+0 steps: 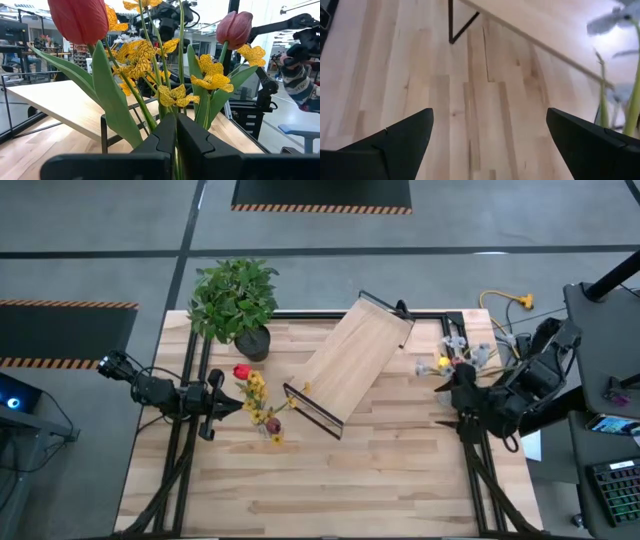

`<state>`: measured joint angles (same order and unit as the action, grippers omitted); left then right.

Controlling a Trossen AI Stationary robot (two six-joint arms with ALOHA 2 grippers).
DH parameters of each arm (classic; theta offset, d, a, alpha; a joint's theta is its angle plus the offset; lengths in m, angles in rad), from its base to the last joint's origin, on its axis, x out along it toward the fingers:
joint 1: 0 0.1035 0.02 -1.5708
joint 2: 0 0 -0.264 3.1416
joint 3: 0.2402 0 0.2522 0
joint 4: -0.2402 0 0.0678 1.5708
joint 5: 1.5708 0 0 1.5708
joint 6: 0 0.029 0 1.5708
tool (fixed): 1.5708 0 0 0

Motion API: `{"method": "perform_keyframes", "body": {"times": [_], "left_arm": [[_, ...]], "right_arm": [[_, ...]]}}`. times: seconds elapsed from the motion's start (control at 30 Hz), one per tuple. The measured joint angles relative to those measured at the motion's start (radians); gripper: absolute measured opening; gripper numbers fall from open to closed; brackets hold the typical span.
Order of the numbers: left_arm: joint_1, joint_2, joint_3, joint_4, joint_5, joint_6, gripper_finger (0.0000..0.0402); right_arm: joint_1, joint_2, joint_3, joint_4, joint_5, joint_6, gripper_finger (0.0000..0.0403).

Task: Pick and place flowers into a vace then onto a shelf
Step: Put the right flower vase on the shelf

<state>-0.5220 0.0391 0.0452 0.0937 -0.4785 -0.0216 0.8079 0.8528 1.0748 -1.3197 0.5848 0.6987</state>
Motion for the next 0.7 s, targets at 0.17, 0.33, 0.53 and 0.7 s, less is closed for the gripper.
{"method": "perform_keyframes", "body": {"times": [0.17, 0.33, 0.53, 0.7], "left_arm": [[0.0, 0.0, 0.0, 0.0, 0.0, 0.0, 0.0], [0.0, 0.0, 0.0, 0.0, 0.0, 0.0, 0.0], [0.0, 0.0, 0.0, -0.001, 0.0, 0.0, 0.0], [0.0, 0.0, 0.0, -0.008, 0.0, 0.0, 0.0]], "right_arm": [[0.071, 0.0, 0.016, -0.001, 0.076, -0.042, 0.0379], [0.146, 0.002, 0.029, 0.001, 0.151, -0.107, 0.0379], [0.198, 0.002, 0.046, 0.008, 0.152, -0.123, 0.0379], [0.218, 0.003, 0.077, 0.024, 0.151, -0.123, 0.0379]]}}
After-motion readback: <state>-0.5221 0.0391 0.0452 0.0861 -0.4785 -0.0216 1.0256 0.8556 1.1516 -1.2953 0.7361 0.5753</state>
